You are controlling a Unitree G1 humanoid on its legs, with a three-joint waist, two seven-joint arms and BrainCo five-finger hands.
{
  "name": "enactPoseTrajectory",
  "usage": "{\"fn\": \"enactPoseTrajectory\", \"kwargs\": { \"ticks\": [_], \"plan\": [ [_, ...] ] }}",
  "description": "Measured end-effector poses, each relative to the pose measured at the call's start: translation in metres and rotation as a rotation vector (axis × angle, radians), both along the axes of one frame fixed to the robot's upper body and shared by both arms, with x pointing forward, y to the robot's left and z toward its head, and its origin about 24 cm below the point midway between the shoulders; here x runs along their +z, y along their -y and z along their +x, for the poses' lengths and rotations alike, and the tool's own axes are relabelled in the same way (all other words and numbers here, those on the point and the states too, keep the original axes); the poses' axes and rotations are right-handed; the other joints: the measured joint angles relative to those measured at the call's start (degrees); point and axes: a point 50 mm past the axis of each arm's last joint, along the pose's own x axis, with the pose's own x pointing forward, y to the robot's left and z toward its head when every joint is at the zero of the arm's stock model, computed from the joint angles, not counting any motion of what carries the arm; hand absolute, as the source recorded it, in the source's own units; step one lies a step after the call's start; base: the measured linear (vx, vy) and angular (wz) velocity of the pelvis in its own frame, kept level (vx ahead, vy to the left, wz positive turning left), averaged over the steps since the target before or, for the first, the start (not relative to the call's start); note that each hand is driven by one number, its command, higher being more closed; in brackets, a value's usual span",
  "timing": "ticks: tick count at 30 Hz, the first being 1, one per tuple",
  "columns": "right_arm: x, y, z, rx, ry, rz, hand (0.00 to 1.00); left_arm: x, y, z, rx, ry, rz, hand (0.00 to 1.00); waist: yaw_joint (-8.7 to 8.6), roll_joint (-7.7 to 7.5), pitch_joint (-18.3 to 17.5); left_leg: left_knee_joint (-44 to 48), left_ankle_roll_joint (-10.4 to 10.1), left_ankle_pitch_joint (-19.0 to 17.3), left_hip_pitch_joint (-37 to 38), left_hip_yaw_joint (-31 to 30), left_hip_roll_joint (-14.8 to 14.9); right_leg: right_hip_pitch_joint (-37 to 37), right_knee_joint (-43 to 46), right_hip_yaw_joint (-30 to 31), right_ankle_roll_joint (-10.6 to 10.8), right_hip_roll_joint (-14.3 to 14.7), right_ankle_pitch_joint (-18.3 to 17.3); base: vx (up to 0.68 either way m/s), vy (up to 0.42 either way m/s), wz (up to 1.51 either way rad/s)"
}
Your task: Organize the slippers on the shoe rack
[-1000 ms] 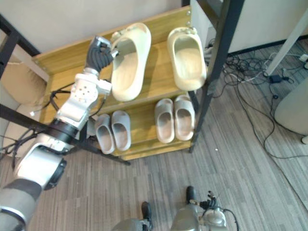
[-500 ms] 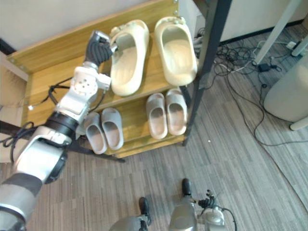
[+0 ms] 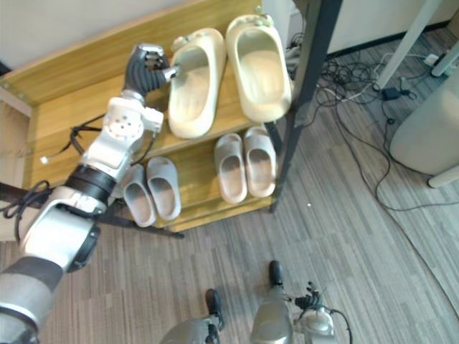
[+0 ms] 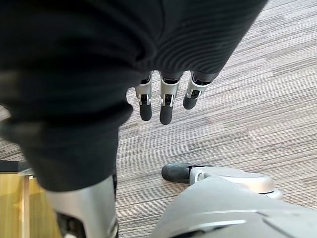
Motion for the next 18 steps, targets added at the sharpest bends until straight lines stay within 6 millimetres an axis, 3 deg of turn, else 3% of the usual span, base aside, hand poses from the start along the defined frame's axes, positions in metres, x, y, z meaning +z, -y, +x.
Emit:
{"fn": "enactPoseTrajectory", "kwargs": {
  "ticks": [18],
  "plan": [
    [-0.0001, -0.0011, 0.0007, 0.006, 0.000, 0.002, 0.00, 0.0064, 0.0069, -0.0069, -0.043, 0.043, -0.145, 0.00, 0.74, -0.11, 0.13, 0.15, 0.18, 0.25, 0.46, -1.64, -0.04, 1.58, -0.02, -1.76, 0.01, -0.21, -0.05, -0.01, -0.005, 0.04]
  ]
}}
